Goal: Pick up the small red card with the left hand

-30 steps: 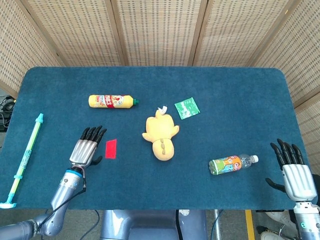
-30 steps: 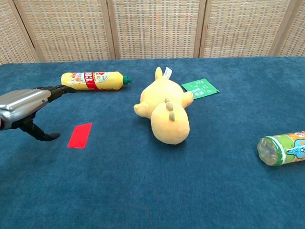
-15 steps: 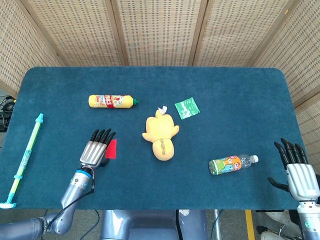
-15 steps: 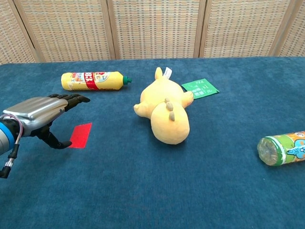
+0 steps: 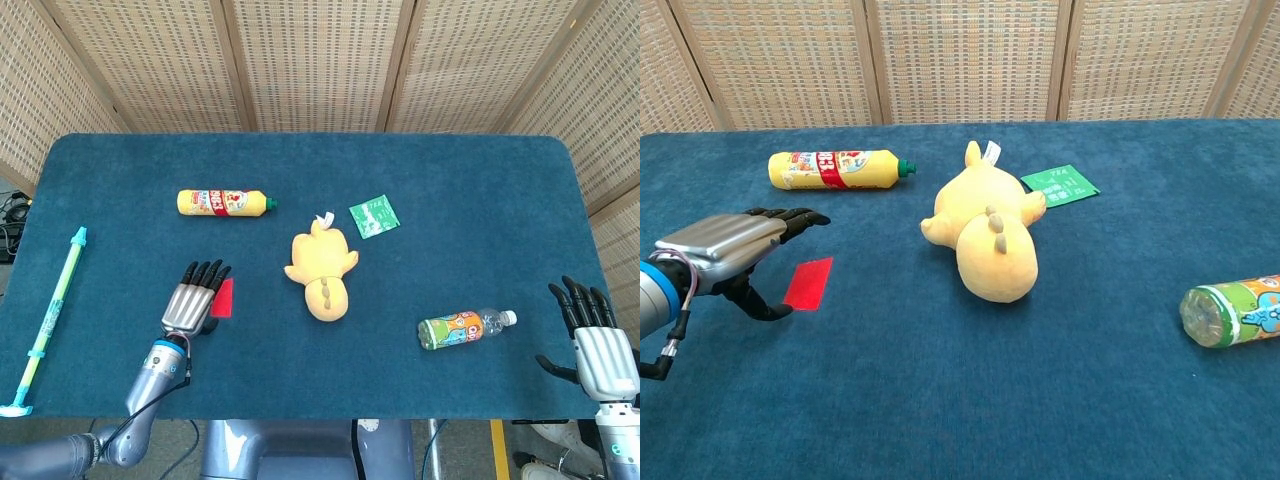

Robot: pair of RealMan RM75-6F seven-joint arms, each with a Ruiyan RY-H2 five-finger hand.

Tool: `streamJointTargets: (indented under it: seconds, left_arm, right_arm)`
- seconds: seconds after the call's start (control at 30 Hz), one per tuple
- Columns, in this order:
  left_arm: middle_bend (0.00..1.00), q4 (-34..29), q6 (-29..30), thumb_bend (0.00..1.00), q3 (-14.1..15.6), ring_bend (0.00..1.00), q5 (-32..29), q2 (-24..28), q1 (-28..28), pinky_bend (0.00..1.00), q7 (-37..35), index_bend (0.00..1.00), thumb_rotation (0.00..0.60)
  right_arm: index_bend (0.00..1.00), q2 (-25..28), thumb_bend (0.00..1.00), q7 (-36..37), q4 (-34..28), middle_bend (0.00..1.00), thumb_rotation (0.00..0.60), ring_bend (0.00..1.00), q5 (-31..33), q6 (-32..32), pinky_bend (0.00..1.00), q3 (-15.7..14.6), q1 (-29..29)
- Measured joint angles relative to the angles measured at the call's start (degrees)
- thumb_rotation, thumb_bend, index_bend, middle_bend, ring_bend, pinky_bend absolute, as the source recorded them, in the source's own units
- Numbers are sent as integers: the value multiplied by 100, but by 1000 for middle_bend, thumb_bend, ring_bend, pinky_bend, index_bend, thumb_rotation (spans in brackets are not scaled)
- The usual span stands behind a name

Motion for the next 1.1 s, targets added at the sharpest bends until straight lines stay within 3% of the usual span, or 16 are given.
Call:
streamJointTargets:
  seconds: [0.4, 0.5, 0.67, 0.83, 1.1]
  left_arm:
    - [0, 343, -122, 336, 42, 0, -183, -239, -146, 0, 117, 0, 600]
    - [0, 472, -138, 433, 27, 0, -199, -320, -198, 0, 130, 0, 600]
    - [0, 680, -51, 683, 0, 0, -150, -461, -261, 0, 152, 0, 600]
    - [0, 748, 23, 802, -38, 0, -132, -490, -274, 0, 91, 0, 600]
    - [0, 453, 30, 753, -28, 0, -19, -286, -195, 0, -399, 0, 600]
  right_arm:
    - [0, 47, 0, 184, 1, 0, 600, 0, 0, -10, 0, -2, -1]
    - [0, 59, 0, 240, 0, 0, 600, 0, -28, -19, 0, -17, 4]
    - [0, 65, 0, 270, 13, 0, 600, 0, -8, -56, 0, -16, 17]
    - [0, 68, 0, 278, 6, 0, 600, 0, 7, -65, 0, -12, 21]
    - [0, 68, 0, 249, -24, 0, 600, 0, -11, -48, 0, -22, 14]
